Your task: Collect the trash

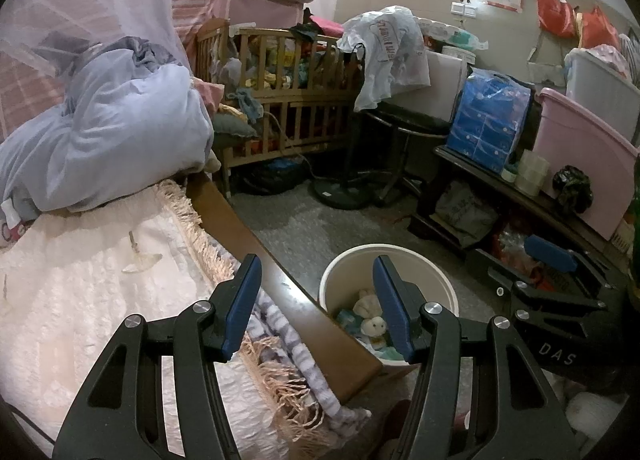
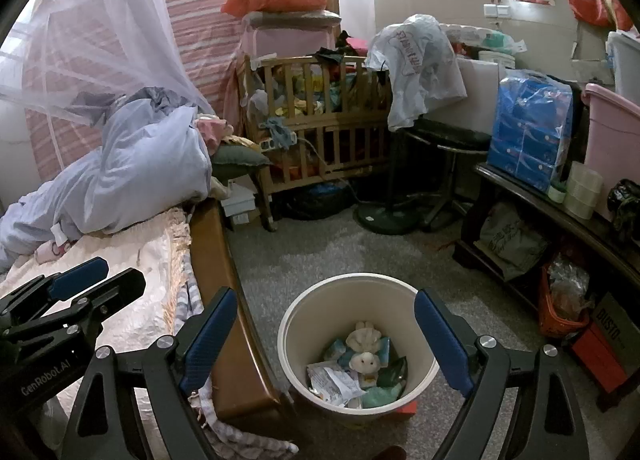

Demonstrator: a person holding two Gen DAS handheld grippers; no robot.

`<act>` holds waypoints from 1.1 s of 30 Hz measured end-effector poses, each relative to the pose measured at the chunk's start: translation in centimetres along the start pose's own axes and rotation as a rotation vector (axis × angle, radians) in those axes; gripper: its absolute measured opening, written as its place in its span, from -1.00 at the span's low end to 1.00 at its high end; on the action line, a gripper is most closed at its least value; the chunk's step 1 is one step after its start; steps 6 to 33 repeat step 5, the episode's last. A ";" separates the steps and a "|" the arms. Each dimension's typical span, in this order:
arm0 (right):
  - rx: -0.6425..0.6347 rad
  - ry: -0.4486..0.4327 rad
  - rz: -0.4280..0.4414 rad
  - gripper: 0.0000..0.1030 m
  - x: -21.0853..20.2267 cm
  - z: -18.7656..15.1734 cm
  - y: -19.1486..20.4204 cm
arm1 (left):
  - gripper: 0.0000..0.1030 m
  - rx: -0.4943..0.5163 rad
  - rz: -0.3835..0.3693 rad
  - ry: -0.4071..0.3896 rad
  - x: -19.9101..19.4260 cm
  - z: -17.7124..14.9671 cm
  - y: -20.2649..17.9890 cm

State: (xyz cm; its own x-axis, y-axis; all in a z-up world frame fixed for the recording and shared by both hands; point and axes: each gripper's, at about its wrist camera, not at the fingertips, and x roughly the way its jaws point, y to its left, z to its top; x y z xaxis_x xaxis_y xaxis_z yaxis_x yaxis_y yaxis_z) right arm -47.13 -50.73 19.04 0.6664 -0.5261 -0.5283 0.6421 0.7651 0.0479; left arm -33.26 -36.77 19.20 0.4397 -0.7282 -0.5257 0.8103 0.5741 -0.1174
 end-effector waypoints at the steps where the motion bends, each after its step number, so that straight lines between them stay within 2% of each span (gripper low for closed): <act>1: -0.002 0.002 0.000 0.72 0.0 -0.2 0.0 | 0.10 -0.001 -0.001 0.002 0.2 0.2 0.1; 33: -0.013 0.012 0.006 0.73 0.4 -0.6 0.1 | 0.10 -0.019 0.002 0.015 0.2 -0.4 0.9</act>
